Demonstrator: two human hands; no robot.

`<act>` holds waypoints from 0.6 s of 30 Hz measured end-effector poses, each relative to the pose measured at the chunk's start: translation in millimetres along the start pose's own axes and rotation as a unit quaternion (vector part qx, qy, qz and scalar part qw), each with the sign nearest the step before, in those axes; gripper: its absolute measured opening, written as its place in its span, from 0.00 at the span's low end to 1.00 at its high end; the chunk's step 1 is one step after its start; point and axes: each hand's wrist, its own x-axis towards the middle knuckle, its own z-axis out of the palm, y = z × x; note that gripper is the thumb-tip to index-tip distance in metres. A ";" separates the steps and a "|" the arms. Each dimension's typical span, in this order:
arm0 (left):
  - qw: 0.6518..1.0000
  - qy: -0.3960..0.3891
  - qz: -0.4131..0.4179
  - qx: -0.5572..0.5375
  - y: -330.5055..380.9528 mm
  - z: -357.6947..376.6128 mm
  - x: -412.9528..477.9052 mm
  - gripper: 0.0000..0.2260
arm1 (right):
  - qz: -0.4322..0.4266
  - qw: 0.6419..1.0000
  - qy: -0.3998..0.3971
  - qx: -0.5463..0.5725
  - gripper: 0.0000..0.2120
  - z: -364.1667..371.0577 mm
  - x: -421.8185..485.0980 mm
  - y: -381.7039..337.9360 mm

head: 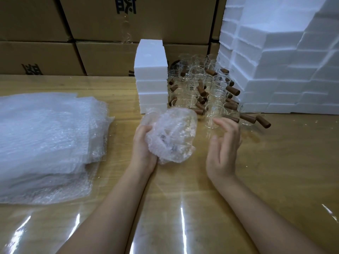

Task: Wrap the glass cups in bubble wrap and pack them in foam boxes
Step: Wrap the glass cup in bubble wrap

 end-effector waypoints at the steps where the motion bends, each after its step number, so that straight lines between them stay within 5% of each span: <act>1: 1.000 -0.011 -0.008 -0.027 0.2 -3.6 -0.6 0.21 | 0.042 0.999 -0.006 -0.010 0.15 -0.4 1.1 4.4; 4: 0.999 -0.018 -0.019 -0.027 -2.1 -9.1 3.1 0.19 | 0.036 0.993 -0.098 -0.056 0.19 4.4 -0.2 9.1; 8: 0.999 0.005 0.009 0.053 -4.0 -1.8 1.7 0.29 | -0.119 0.977 -0.160 -0.079 0.20 9.0 -5.7 1.2; 11: 0.993 0.001 0.028 0.118 -10.4 0.2 0.6 0.22 | -0.185 0.953 -0.210 -0.115 0.20 10.7 -5.8 -1.2; 13: 0.987 -0.007 0.035 0.156 -12.2 1.2 -0.2 0.20 | -0.139 0.931 -0.290 -0.175 0.26 12.8 -6.6 0.6; 16: 0.973 -0.041 0.047 0.222 -14.2 3.5 -2.8 0.35 | 0.026 0.916 -0.362 -0.168 0.40 12.8 -8.4 2.4; 18: 0.969 -0.066 0.049 0.235 -14.2 3.5 -6.1 0.40 | 0.058 0.922 -0.358 -0.137 0.39 11.2 -9.6 -0.1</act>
